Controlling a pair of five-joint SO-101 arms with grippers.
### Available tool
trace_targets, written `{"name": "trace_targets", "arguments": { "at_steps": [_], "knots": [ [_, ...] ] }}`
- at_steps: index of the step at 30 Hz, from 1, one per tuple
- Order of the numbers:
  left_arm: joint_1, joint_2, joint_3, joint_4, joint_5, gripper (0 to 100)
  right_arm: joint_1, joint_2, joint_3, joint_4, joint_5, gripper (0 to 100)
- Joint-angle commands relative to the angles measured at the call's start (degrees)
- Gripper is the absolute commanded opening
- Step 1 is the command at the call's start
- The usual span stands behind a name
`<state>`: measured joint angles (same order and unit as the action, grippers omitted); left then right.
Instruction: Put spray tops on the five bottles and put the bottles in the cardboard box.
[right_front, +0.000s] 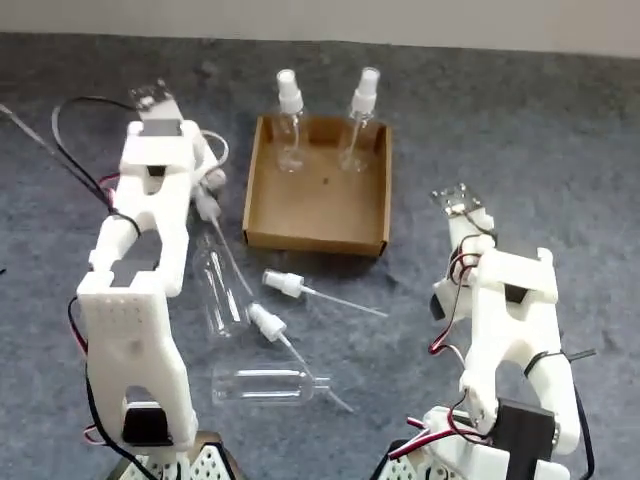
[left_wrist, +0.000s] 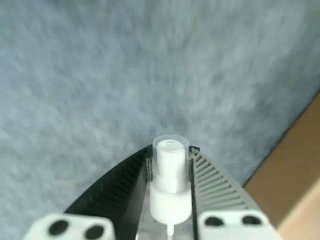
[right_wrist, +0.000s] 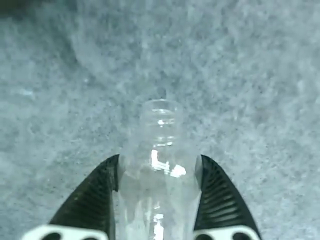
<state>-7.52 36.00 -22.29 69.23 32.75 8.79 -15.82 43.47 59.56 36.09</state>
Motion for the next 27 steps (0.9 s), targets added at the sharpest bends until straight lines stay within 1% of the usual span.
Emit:
{"name": "trace_targets", "arguments": {
  "at_steps": [1,3,6,10,12,14,17,19,21,23,27],
  "knots": [
    [-1.01,-1.63,-9.71,1.32,-1.32,1,-0.57,-2.77,-0.22,-0.84,0.7,0.4],
    [-1.19,-1.71,-14.99,4.04,-1.32,1,-0.57,-3.12,-0.22,-0.92,0.7,0.4],
    [-1.36,-1.71,-25.71,10.64,-1.41,1,-0.57,-3.21,-0.48,-0.92,0.7,0.5],
    [-2.07,-1.71,-43.56,22.42,-1.76,1,-0.66,-3.21,-0.75,-0.92,0.7,0.5],
    [-2.07,-1.63,-53.32,28.4,-6.24,1,-1.45,-3.3,-1.8,-1.27,0.7,0.5],
    [-1.89,-1.63,-61.58,32.44,-11.16,1,-3.38,-3.65,-4.79,-1.63,0.53,0.5],
    [-2.86,-2.24,-67.47,32.97,-15.12,1,-6.73,-5.32,-8.22,-1.36,0.0,0.5],
    [-3.56,-4.62,-66.95,33.14,-17.05,1,-9.27,-8.48,-9.63,-1.36,-3.87,0.5],
    [-3.82,-9.36,-62.46,33.23,-18.02,1,-12.09,-12.97,-9.89,-1.36,-8.88,0.5],
    [-3.56,-16.22,-54.81,33.23,-18.2,1,-15.78,-18.24,-9.8,-1.71,-12.4,0.5],
    [-1.19,-34.51,-33.54,32.88,-20.66,1,-25.71,-28.0,-9.45,-4.26,-15.82,0.5]
  ]
}}
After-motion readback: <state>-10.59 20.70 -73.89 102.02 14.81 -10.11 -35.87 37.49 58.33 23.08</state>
